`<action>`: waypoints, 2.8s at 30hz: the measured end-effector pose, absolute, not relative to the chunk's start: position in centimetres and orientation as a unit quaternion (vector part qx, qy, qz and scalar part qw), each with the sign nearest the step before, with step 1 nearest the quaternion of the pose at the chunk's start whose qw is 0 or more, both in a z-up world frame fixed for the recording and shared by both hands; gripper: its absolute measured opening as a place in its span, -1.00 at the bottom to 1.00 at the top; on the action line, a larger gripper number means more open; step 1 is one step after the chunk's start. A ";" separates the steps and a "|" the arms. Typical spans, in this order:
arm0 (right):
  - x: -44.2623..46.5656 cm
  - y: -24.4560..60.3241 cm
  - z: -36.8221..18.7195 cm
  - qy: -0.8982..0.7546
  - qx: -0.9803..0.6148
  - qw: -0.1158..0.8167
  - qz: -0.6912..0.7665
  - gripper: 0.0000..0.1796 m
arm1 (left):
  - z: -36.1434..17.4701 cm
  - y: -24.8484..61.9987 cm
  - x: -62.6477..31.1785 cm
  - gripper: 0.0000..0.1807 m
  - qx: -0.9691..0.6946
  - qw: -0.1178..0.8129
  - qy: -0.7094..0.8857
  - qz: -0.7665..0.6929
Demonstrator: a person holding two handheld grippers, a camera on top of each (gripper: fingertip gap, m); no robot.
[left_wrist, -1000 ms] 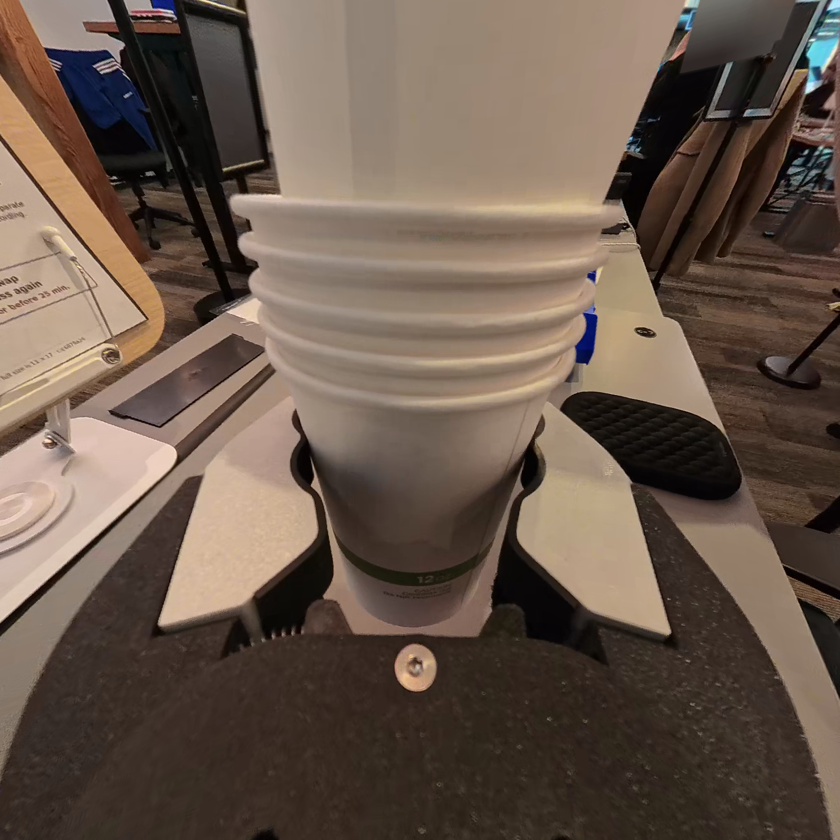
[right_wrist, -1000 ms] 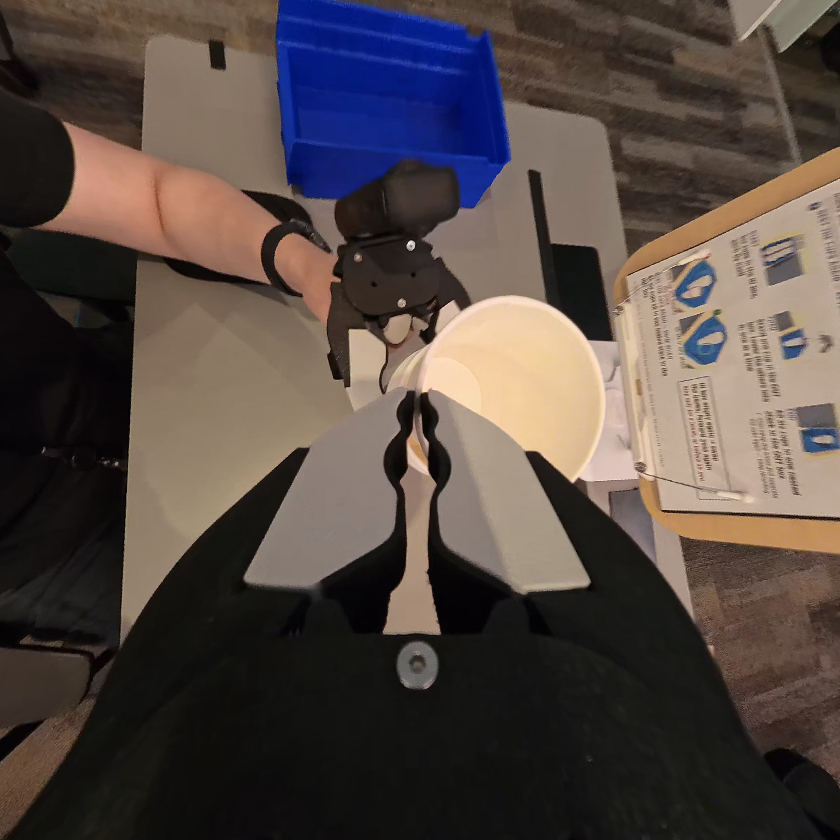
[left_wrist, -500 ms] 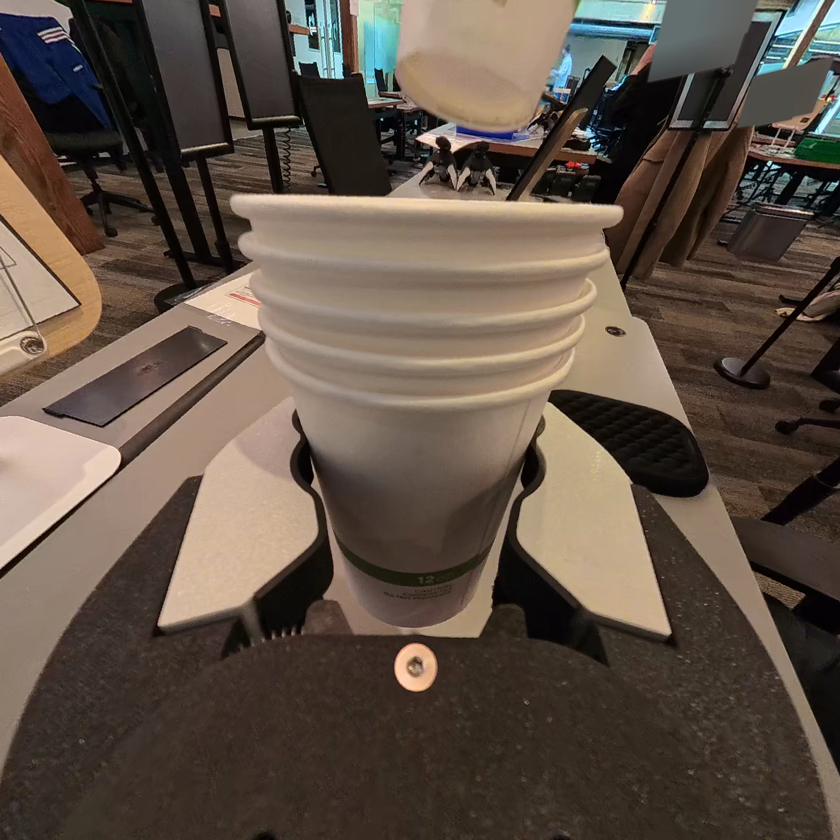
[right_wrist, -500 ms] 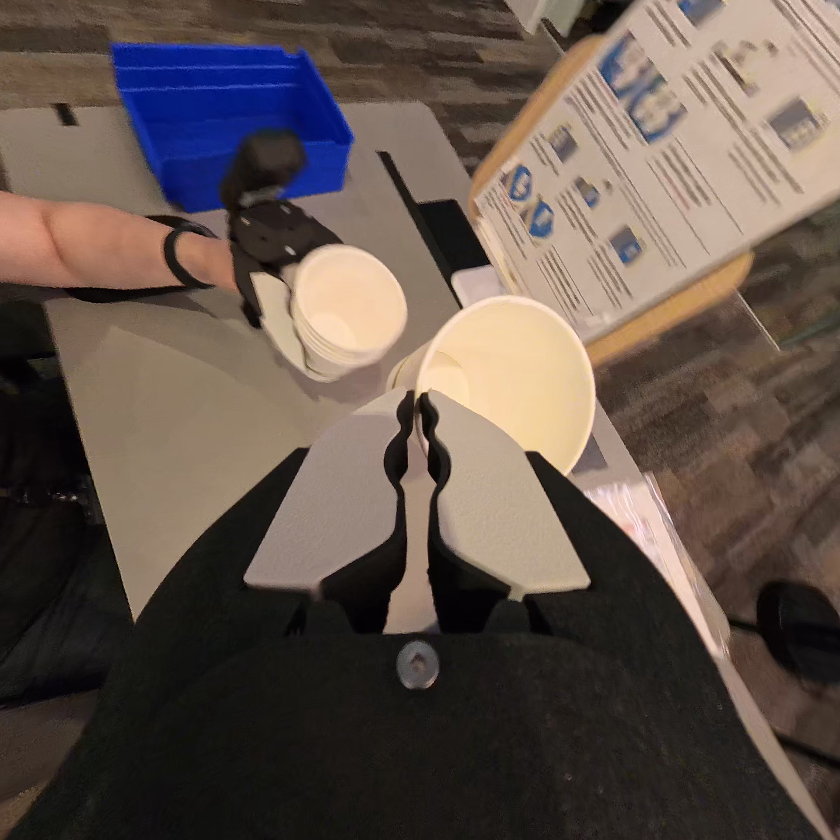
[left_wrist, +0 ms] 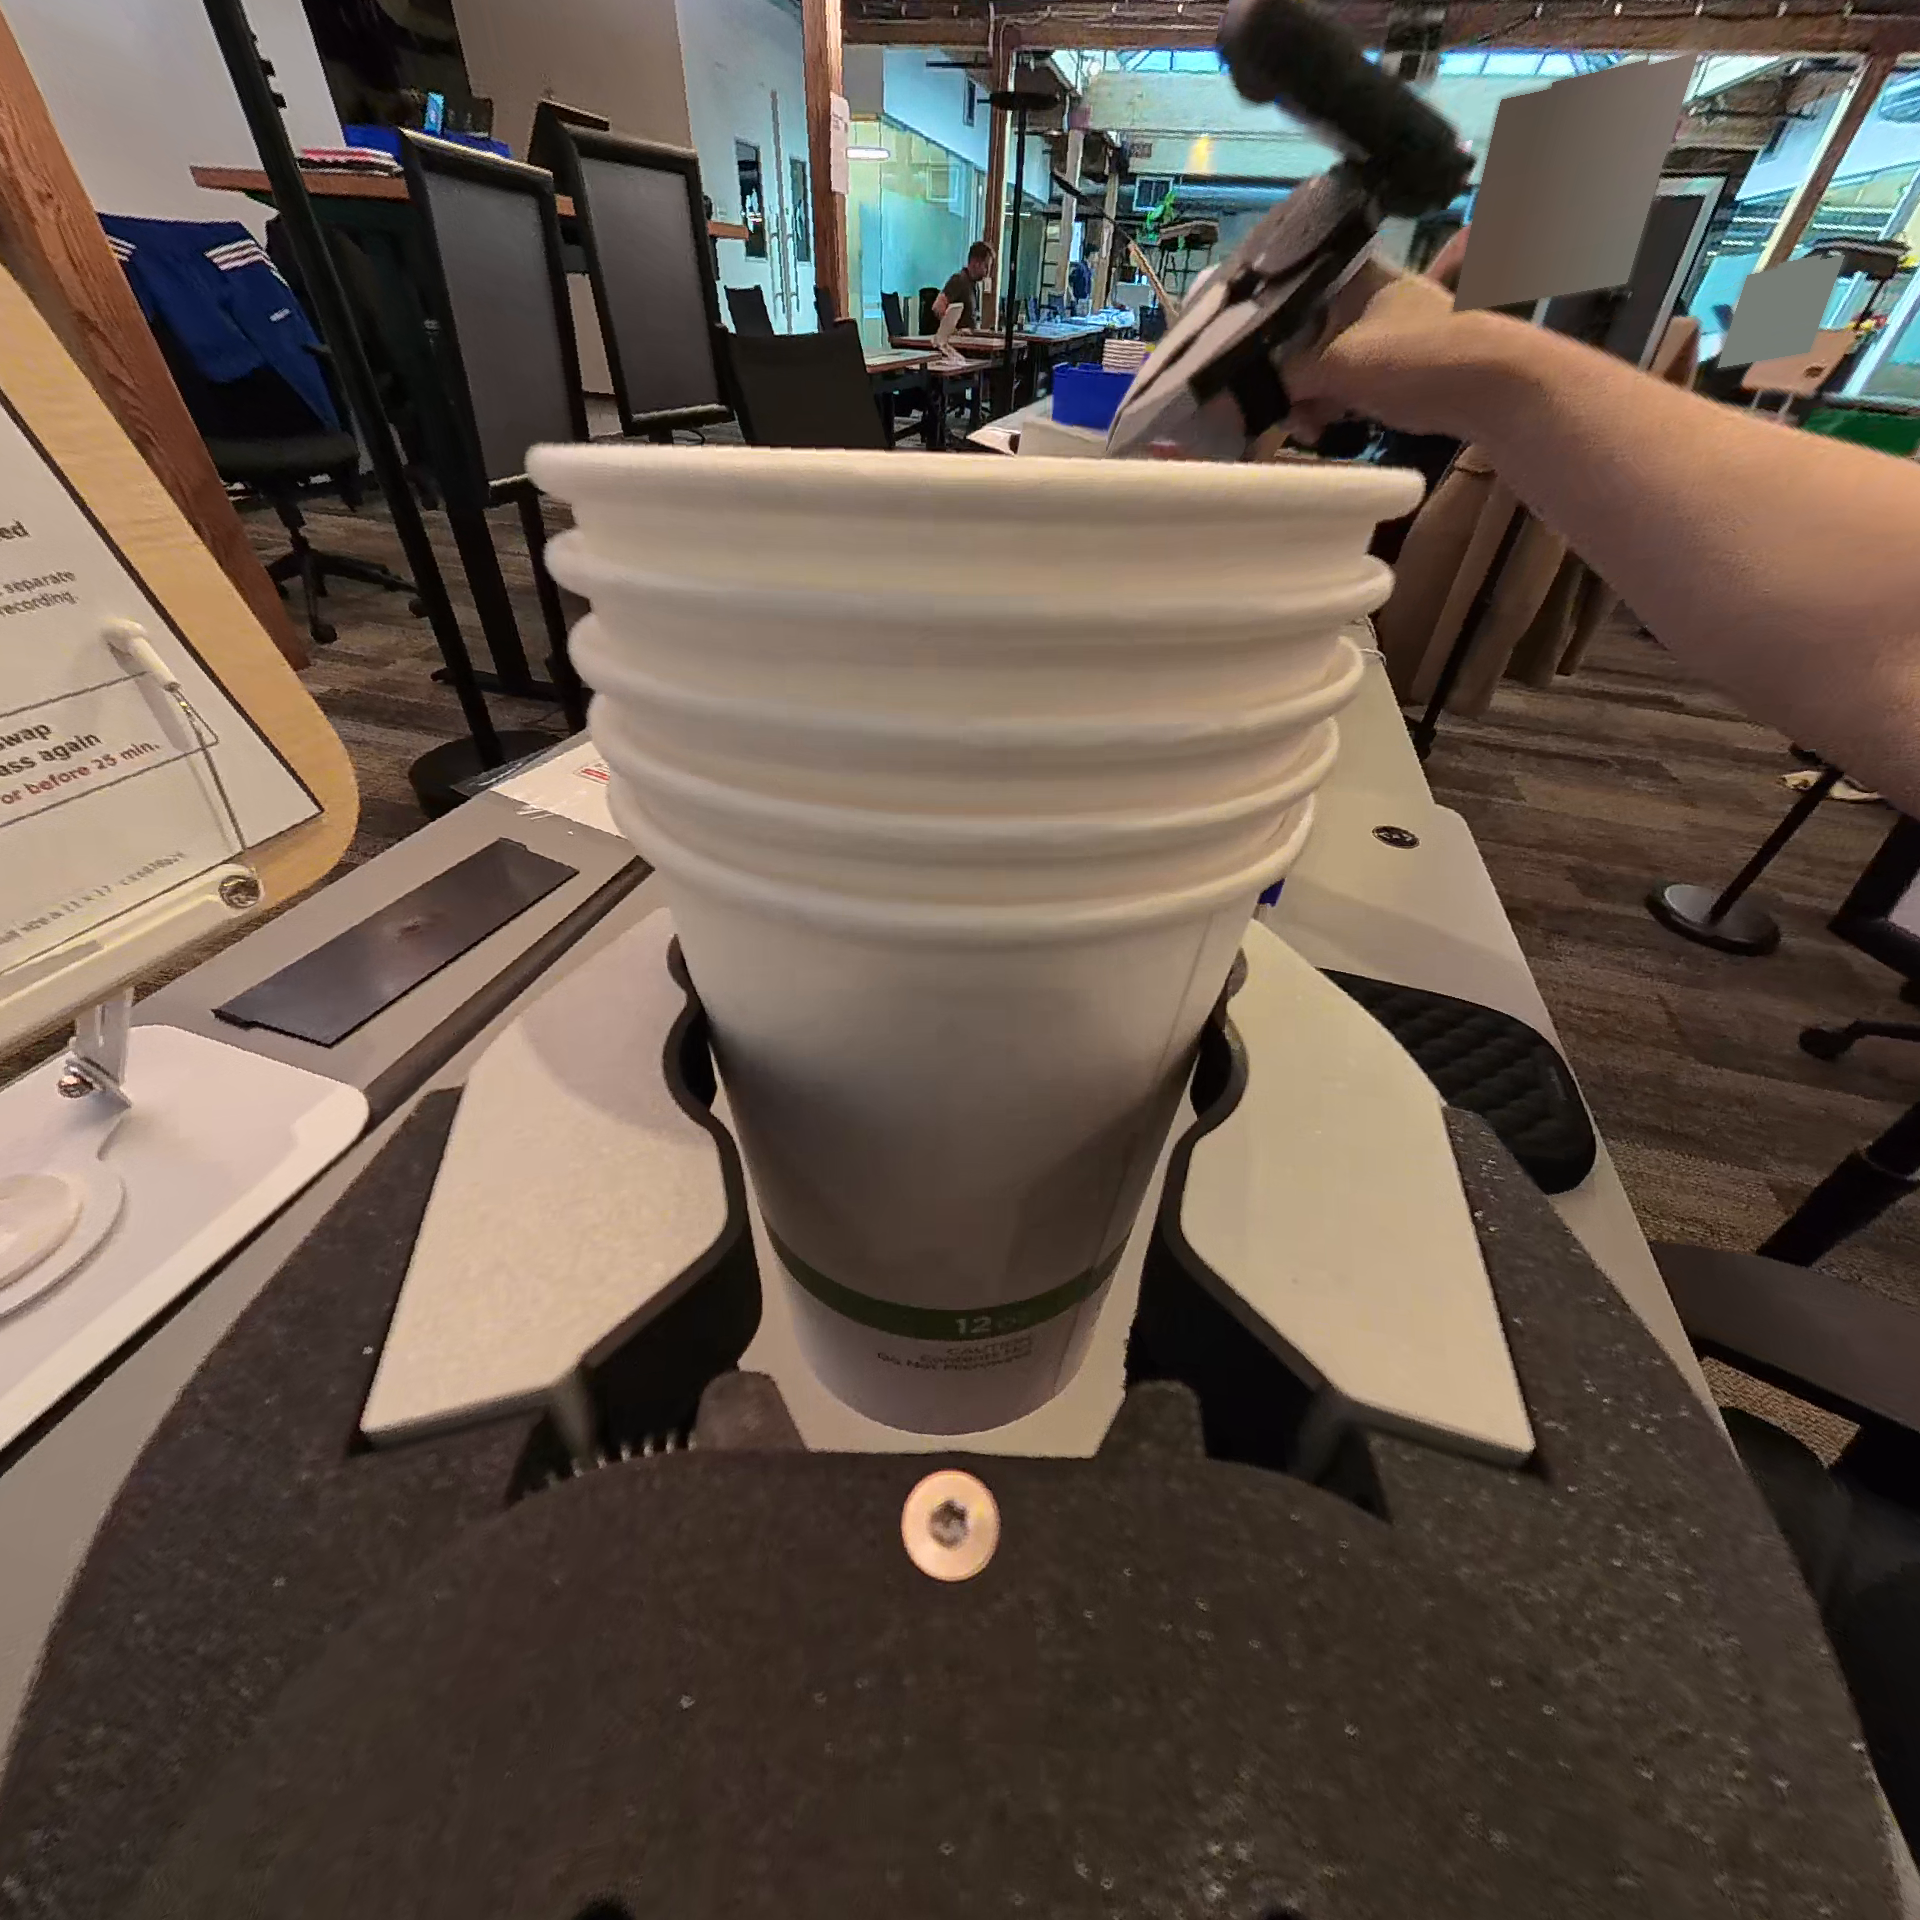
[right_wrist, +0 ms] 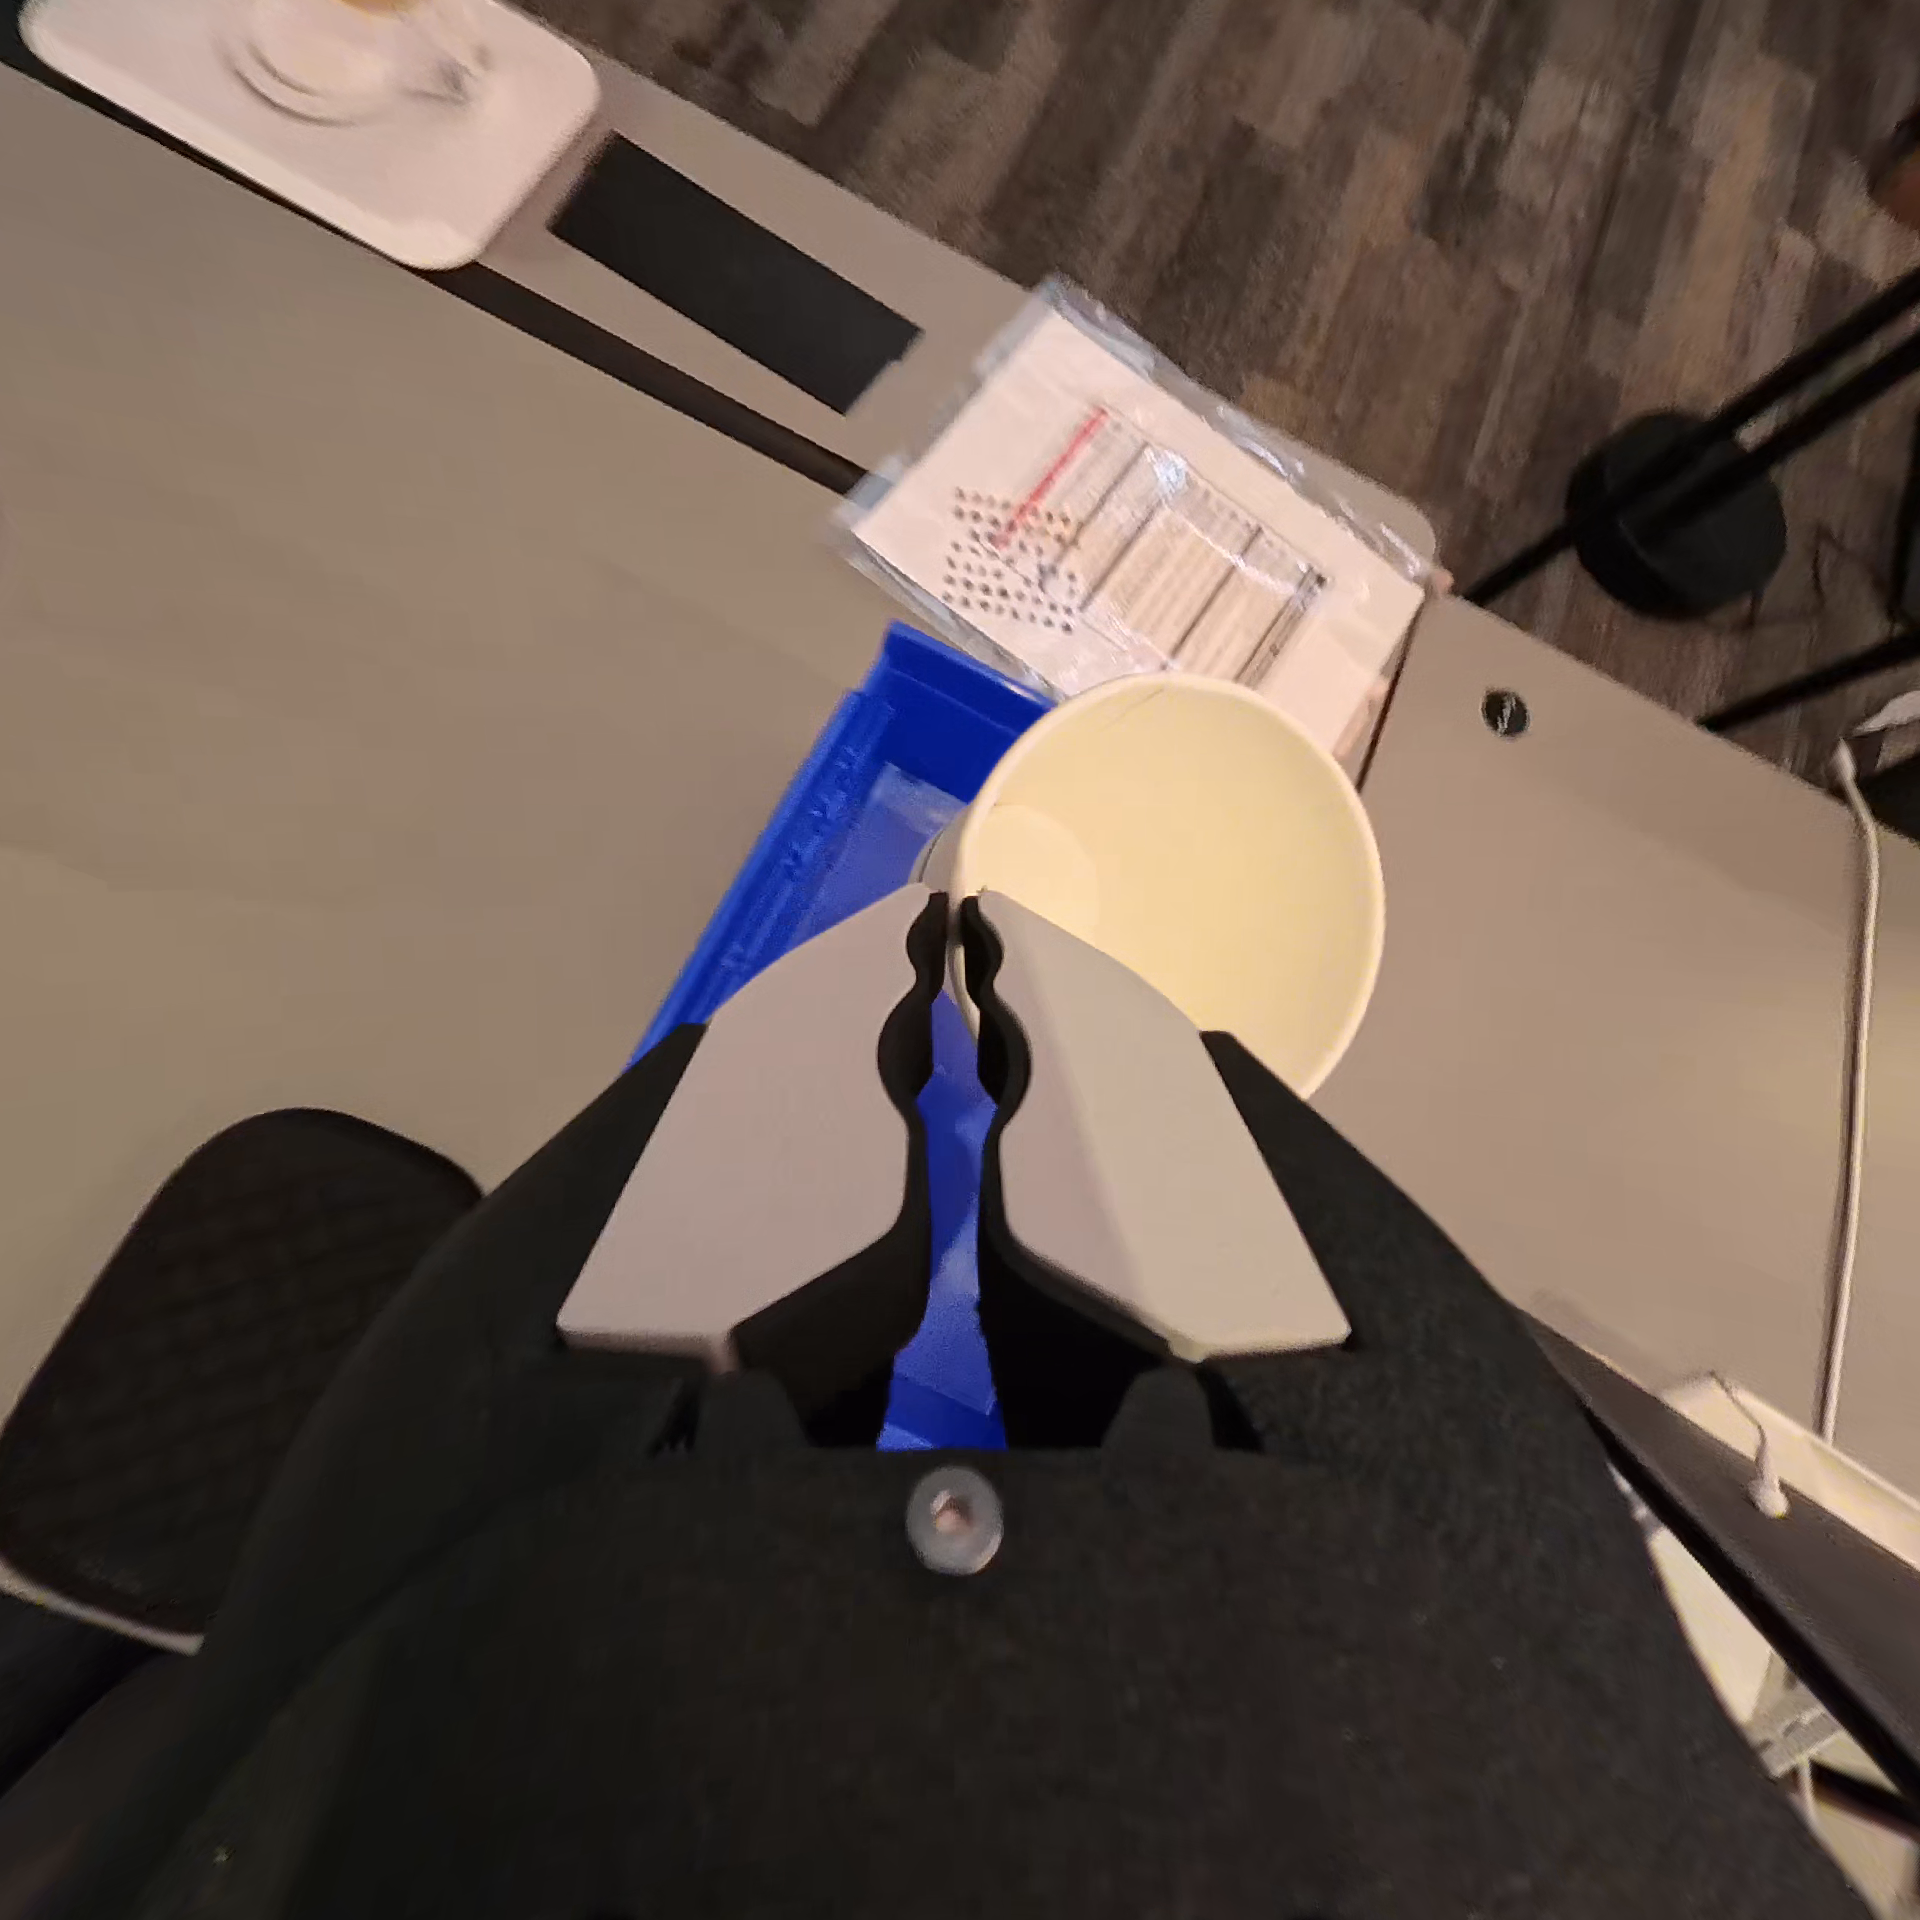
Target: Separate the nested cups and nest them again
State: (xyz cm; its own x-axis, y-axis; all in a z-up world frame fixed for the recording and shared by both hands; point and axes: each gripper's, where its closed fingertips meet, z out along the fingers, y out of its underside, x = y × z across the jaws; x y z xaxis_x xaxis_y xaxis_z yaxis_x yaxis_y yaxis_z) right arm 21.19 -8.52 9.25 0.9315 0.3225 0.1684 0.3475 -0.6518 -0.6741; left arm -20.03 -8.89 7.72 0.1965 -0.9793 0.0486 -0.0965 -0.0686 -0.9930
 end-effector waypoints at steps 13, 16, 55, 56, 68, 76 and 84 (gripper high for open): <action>26.3 -3.8 -3.7 -0.177 -0.952 0.235 -0.078 -0.97 | 7.0 -8.9 -19.7 0.01 -0.591 0.502 0.469 -0.423; 26.6 -3.3 -5.0 -0.178 -0.956 0.219 -0.084 -0.97 | 6.9 -8.8 -19.6 0.01 -0.591 0.501 0.470 -0.422; -20.1 -13.8 10.1 -0.637 -0.702 0.257 0.189 -0.95 | 4.0 -9.7 -17.9 0.01 -0.606 0.463 0.501 -0.409; -20.0 -13.8 10.2 -0.635 -0.703 0.256 0.192 -0.96 | 4.0 -9.7 -17.9 0.01 -0.606 0.463 0.501 -0.409; -20.0 -13.7 11.2 -0.630 -0.710 0.251 0.189 -0.97 | 4.0 -9.4 -18.1 0.01 -0.609 0.467 0.501 -0.400; -19.7 -14.2 11.3 -0.627 -0.716 0.232 0.201 -0.96 | 4.5 -10.0 -18.0 0.01 -0.602 0.468 0.501 -0.410; -19.6 -14.1 11.2 -0.638 -0.710 0.231 0.186 -0.92 | 4.8 -10.1 -18.2 0.01 -0.600 0.471 0.502 -0.408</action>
